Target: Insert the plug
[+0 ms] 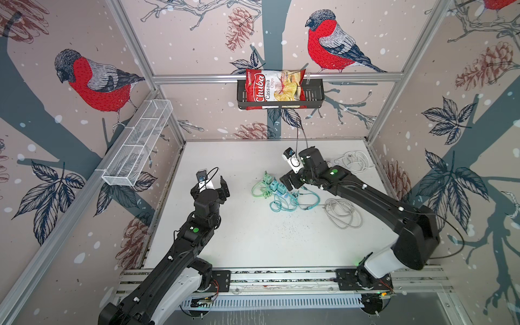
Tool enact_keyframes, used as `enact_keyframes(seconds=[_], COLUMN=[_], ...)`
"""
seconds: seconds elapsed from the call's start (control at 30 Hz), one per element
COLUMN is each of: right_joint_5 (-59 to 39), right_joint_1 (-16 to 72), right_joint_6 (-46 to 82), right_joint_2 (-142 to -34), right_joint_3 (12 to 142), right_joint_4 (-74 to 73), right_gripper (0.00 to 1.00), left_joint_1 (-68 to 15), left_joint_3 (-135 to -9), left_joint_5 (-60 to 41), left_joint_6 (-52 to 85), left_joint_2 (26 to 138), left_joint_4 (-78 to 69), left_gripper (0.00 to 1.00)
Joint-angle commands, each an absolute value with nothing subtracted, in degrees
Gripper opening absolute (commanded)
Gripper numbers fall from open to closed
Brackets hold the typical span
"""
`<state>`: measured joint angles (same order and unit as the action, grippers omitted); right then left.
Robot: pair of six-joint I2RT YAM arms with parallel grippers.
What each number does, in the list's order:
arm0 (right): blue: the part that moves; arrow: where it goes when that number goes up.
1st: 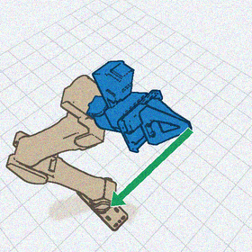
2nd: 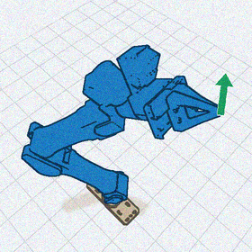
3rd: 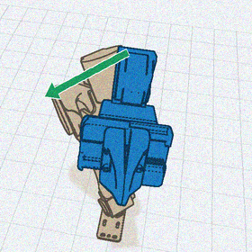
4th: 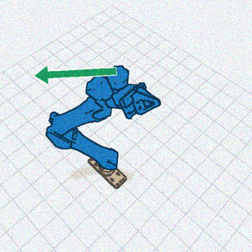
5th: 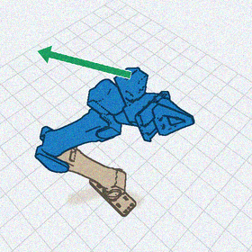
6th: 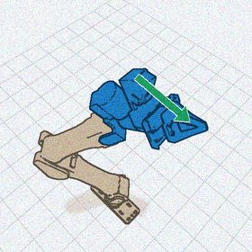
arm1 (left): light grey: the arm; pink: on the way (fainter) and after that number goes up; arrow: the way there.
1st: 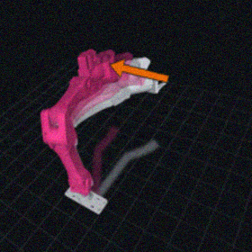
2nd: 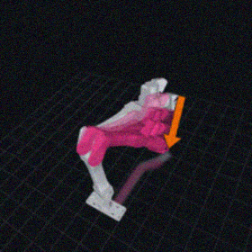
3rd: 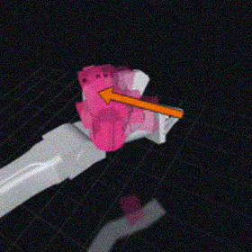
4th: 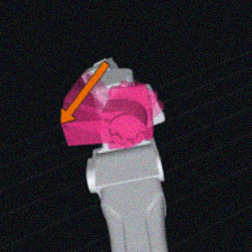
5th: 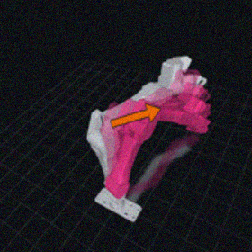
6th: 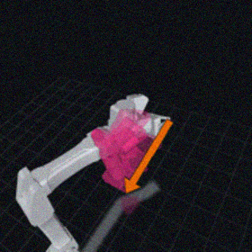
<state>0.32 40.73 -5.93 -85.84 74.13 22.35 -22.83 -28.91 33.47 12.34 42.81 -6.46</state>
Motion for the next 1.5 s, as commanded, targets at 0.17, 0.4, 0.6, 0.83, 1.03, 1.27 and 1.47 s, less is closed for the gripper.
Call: enact_keyframes(seconds=[0.17,0.4,0.6,0.83,1.03,1.27,1.47], right_joint_5=[8.9,24.5,38.2,46.6,50.0,42.2,36.2], right_joint_1=[33.8,30.0,27.5,22.3,17.3,15.1,12.2], right_joint_6=[4.8,12.0,17.3,17.1,15.5,4.8,5.4], right_joint_2=[-72.2,-60.9,-57.1,-56.9,-58.7,-48.7,-47.6], right_joint_3=[65.9,50.5,43.3,35.2,33.3,13.2,7.8], right_joint_4=[8.4,-5.2,-11.7,-16.4,-15.5,-43.8,-47.5], right_gripper=[1.00,1.00,1.00,1.00,1.00,1.00,1.00], left_joint_1=[-21.6,-21.2,-20.0,-18.0,-12.2,-8.3,-8.0], left_joint_3=[-24.6,-18.2,-16.2,-14.4,-10.8,-7.4,-5.0], left_joint_5=[39.1,43.0,47.1,45.8,35.6,27.8,22.5], left_joint_6=[7.8,7.9,8.1,2.9,2.1,-2.2,-2.1], left_joint_2=[38.6,45.1,57.3,60.6,60.4,65.0,72.5], left_joint_4=[-16.6,-29.8,-38.6,-47.9,-53.5,-62.2,-75.7], left_gripper=[0.97,0.97,0.97,0.96,0.96,0.96,0.96])
